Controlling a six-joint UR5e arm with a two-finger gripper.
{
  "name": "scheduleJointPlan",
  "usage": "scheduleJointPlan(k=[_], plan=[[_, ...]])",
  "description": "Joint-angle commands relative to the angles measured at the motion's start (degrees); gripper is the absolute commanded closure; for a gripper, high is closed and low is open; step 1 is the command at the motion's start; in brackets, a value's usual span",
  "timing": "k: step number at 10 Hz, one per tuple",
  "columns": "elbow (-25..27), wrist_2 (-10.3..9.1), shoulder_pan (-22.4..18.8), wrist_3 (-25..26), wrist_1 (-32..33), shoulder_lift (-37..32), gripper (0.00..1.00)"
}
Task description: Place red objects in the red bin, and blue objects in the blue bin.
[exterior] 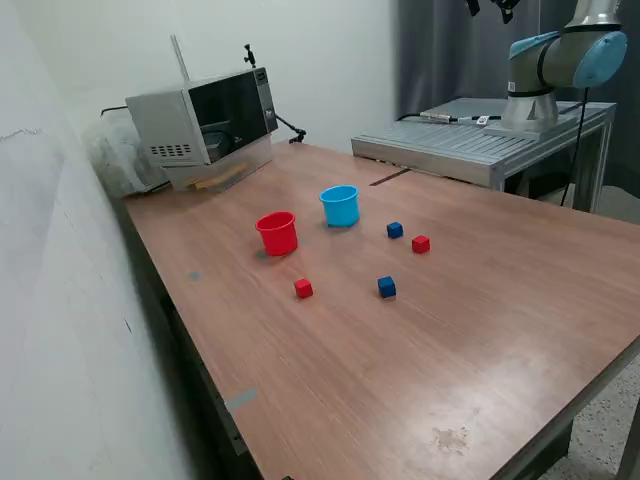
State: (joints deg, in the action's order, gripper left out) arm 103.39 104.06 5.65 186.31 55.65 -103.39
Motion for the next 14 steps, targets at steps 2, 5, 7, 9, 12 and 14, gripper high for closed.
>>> scheduleJointPlan(k=[2, 5, 7, 9, 12, 14], plan=[[0.06, -0.26, -1.85, 0.02, 1.56, -0.06, 0.0], [-0.99, -0.26, -7.93, 0.28, 21.89, 0.82, 0.0], [-5.28, -0.44, -7.93, 0.55, 23.1, 3.8, 0.0], [-12.9, -5.34, -7.76, 0.72, 25.72, 10.19, 0.0], [-19.63, -5.45, -8.89, 0.9, 37.02, 20.4, 0.0], [-19.37, -5.62, -9.86, 0.9, 46.8, 24.7, 0.0]])
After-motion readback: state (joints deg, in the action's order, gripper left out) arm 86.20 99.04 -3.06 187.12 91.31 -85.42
